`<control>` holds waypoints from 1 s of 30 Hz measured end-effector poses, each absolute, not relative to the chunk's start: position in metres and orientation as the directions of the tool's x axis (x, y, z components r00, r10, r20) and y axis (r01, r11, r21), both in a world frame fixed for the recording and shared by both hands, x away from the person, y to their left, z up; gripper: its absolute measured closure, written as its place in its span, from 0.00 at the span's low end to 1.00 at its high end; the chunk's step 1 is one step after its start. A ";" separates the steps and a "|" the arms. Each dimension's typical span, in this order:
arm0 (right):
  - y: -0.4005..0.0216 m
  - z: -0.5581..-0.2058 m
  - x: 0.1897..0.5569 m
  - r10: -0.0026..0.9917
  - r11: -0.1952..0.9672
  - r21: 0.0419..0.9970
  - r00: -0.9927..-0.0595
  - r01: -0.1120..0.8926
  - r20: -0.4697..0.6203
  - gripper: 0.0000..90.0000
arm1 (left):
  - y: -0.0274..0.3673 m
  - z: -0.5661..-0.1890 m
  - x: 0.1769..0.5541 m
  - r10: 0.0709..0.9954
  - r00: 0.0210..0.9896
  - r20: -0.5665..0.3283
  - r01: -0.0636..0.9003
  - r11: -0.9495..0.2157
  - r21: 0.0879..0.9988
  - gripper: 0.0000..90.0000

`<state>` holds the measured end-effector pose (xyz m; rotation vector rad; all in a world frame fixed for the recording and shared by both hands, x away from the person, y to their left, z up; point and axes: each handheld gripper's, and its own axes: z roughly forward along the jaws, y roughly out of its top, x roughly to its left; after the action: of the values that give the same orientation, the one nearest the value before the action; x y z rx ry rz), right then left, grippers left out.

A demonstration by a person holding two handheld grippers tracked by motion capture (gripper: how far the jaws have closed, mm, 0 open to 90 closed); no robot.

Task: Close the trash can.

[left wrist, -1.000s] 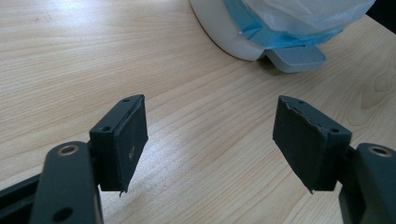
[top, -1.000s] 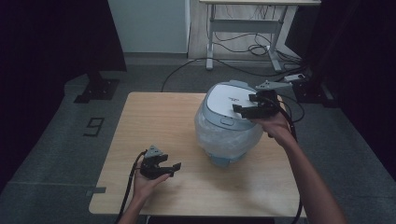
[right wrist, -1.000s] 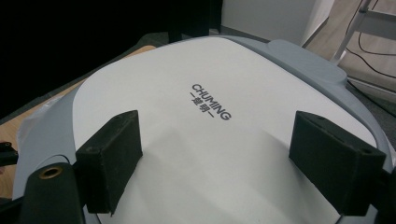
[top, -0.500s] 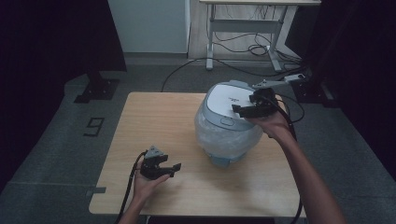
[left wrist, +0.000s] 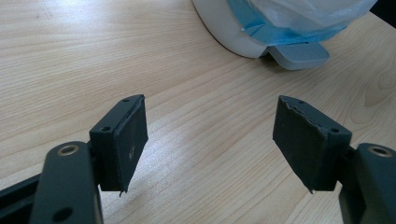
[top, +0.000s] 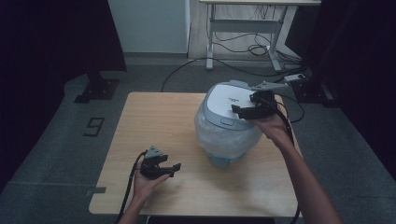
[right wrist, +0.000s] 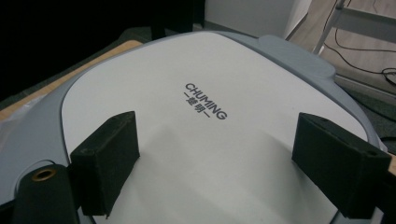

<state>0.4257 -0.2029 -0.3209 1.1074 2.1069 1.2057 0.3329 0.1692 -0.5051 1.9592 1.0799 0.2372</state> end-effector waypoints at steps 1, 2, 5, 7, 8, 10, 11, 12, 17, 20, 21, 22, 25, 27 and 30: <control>-0.203 -0.321 0.425 0.828 0.282 0.868 -0.561 0.408 -0.005 0.16 | 0.170 -0.505 0.333 0.763 0.605 -0.225 0.600 -0.252 0.760 0.29; -0.204 -0.322 0.425 0.829 0.283 0.873 -0.560 0.397 -0.014 0.17 | 0.170 -0.506 0.333 0.764 0.604 -0.225 0.600 -0.251 0.759 0.29; -0.206 -0.321 0.419 0.817 0.269 0.889 -0.576 0.371 -0.007 0.18 | 0.171 -0.505 0.333 0.765 0.603 -0.225 0.599 -0.249 0.761 0.29; -0.208 -0.319 0.413 0.811 0.266 0.900 -0.585 0.346 -0.015 0.19 | 0.171 -0.505 0.333 0.766 0.602 -0.227 0.599 -0.245 0.762 0.29; -0.210 -0.318 0.409 0.810 0.266 0.907 -0.586 0.327 -0.026 0.20 | 0.171 -0.504 0.332 0.765 0.602 -0.228 0.599 -0.243 0.763 0.29; -0.216 -0.319 0.401 0.805 0.258 0.913 -0.593 0.316 -0.022 0.20 | 0.171 -0.504 0.332 0.766 0.602 -0.228 0.598 -0.243 0.763 0.29; -0.218 -0.319 0.399 0.804 0.254 0.915 -0.595 0.313 -0.020 0.20 | 0.171 -0.504 0.332 0.766 0.602 -0.228 0.599 -0.244 0.763 0.29; -0.222 -0.320 0.394 0.803 0.249 0.918 -0.595 0.308 -0.018 0.20 | 0.171 -0.505 0.332 0.766 0.601 -0.228 0.599 -0.243 0.763 0.29; -0.240 -0.326 0.379 0.810 0.224 0.932 -0.587 0.285 -0.015 0.20 | 0.171 -0.506 0.333 0.767 0.600 -0.228 0.601 -0.244 0.761 0.29; -0.252 -0.334 0.370 0.811 0.199 0.938 -0.584 0.283 0.004 0.20 | 0.172 -0.506 0.333 0.768 0.598 -0.227 0.602 -0.244 0.760 0.29; -0.258 -0.338 0.367 0.813 0.190 0.940 -0.582 0.282 0.011 0.20 | 0.172 -0.506 0.333 0.769 0.598 -0.228 0.603 -0.244 0.760 0.29; -0.261 -0.341 0.365 0.814 0.184 0.942 -0.580 0.281 0.014 0.20 | 0.172 -0.506 0.333 0.769 0.597 -0.228 0.603 -0.244 0.760 0.29; -0.274 -0.352 0.355 0.817 0.151 0.947 -0.575 0.282 0.041 0.20 | 0.172 -0.508 0.334 0.770 0.595 -0.228 0.605 -0.242 0.759 0.29; -0.282 -0.361 0.349 0.823 0.146 0.948 -0.567 0.284 0.043 0.20 | 0.172 -0.508 0.334 0.771 0.594 -0.228 0.606 -0.243 0.757 0.29; -0.294 -0.377 0.342 0.833 0.136 0.946 -0.551 0.293 0.051 0.20 | 0.172 -0.509 0.334 0.773 0.592 -0.229 0.608 -0.242 0.756 0.29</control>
<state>0.3416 -0.2935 -0.3775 1.0781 1.9206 1.4197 0.3342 0.1723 -0.5089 1.9528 1.1019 0.2394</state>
